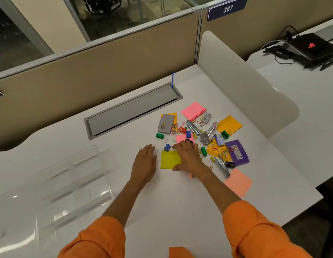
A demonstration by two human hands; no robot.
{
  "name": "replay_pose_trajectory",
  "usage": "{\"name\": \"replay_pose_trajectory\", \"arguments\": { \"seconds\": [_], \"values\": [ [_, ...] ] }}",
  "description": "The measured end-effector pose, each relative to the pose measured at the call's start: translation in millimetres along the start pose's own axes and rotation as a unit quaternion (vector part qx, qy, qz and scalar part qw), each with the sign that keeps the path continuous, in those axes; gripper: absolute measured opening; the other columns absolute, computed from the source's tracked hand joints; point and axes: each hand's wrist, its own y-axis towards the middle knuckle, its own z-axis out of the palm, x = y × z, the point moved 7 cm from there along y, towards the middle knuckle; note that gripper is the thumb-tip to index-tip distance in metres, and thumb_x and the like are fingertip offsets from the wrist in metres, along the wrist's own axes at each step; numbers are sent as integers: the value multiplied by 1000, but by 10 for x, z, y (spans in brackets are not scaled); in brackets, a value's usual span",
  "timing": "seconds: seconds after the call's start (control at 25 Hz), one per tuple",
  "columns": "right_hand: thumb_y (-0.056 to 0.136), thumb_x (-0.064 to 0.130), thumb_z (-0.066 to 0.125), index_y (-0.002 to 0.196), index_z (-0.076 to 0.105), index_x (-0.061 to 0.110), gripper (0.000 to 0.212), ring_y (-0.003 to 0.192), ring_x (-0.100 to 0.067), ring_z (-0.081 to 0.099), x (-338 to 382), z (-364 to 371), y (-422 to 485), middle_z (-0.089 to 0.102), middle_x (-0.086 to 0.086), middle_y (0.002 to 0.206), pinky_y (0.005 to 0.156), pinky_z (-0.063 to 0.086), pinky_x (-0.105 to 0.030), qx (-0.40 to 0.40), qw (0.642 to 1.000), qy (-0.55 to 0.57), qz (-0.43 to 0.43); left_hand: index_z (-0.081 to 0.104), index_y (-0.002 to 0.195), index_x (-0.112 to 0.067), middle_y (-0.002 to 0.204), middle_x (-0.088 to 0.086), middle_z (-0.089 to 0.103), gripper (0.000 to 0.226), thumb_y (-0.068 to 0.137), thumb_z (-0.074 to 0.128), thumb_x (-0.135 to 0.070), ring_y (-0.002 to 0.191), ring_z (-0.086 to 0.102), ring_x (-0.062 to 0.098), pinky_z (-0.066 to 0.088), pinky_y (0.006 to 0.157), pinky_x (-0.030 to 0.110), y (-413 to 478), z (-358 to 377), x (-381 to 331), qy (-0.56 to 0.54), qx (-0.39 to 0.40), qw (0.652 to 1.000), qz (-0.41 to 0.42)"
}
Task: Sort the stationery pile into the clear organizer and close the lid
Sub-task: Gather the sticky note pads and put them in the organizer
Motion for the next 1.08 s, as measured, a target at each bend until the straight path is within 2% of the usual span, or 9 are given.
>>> {"name": "replay_pose_trajectory", "arguments": {
  "seconds": [0.16, 0.32, 0.4, 0.52, 0.64, 0.8, 0.84, 0.96, 1.08],
  "values": [
    [56, 62, 81, 132, 45, 25, 92, 119, -23, 40, 0, -19, 28, 48, -2, 125, 95, 30, -39, 17, 1000, -21, 5, 34, 148, -13, 158, 7, 31, 45, 105, 34, -26, 146, 28, 23, 17, 120, 34, -24, -40, 35, -16, -13, 1000, -12],
    [59, 59, 81, 129, 50, 25, 83, 118, -22, 39, -3, -19, 40, 47, -1, 122, 94, 28, -37, 25, 1000, -13, -5, 35, 148, -12, 157, 8, 33, 45, 105, 34, -27, 145, 29, 25, 20, 120, 37, -18, -32, 85, -20, -23, 999, -12],
    [68, 52, 79, 128, 51, 25, 72, 119, -22, 39, -14, -22, 33, 48, -1, 122, 95, 27, -37, 26, 1000, 9, 0, 37, 146, -13, 155, 8, 36, 44, 105, 35, -26, 144, 32, 25, 22, 120, 37, -30, -31, 113, -33, -30, 999, -12],
    [88, 36, 65, 125, 56, 22, 40, 121, -23, 44, -20, -83, 12, 55, -2, 122, 97, 26, -36, 8, 997, 71, 19, 44, 141, -13, 148, 9, 45, 39, 104, 38, -26, 136, 42, 26, 30, 115, 37, -57, -69, 119, -69, -63, 996, 3],
    [96, 24, 57, 120, 60, 20, 24, 114, -24, 48, -49, -165, -48, 63, -4, 116, 89, 23, -32, -30, 986, 155, 49, 49, 136, -15, 141, 4, 52, 40, 102, 43, -34, 128, 49, 21, 38, 106, 32, -63, -103, 72, -139, -66, 988, -4],
    [95, 22, 59, 116, 61, 20, 22, 112, -23, 49, -34, -270, -109, 64, -3, 115, 88, 25, -34, -59, 975, 210, 42, 54, 130, -17, 117, -2, 66, 41, 94, 62, -34, 104, 64, 13, 53, 85, 18, -68, -117, -76, -324, -23, 945, -22],
    [94, 23, 60, 116, 62, 21, 23, 112, -23, 49, -19, -294, -121, 64, -2, 116, 90, 27, -35, -62, 972, 222, 38, 56, 127, -17, 110, -1, 69, 40, 91, 67, -32, 98, 67, 15, 57, 79, 20, -73, -110, -103, -365, -11, 930, -32],
    [88, 26, 68, 114, 63, 24, 27, 107, -22, 55, -31, -332, -201, 64, -4, 111, 92, 39, -37, -66, 957, 279, 41, 63, 114, -9, 101, 14, 71, 32, 86, 73, -21, 92, 70, 31, 62, 68, 37, -91, -49, -178, -425, 12, 904, -51],
    [82, 21, 75, 113, 65, 18, 32, 91, -16, 62, -257, -458, -443, 67, 0, 91, 82, 50, -33, -116, 934, 332, 56, 64, 109, -5, 103, 15, 69, 26, 87, 72, -17, 92, 70, 31, 62, 66, 38, -147, -30, -220, -439, 5, 896, -63]
  ]
}}
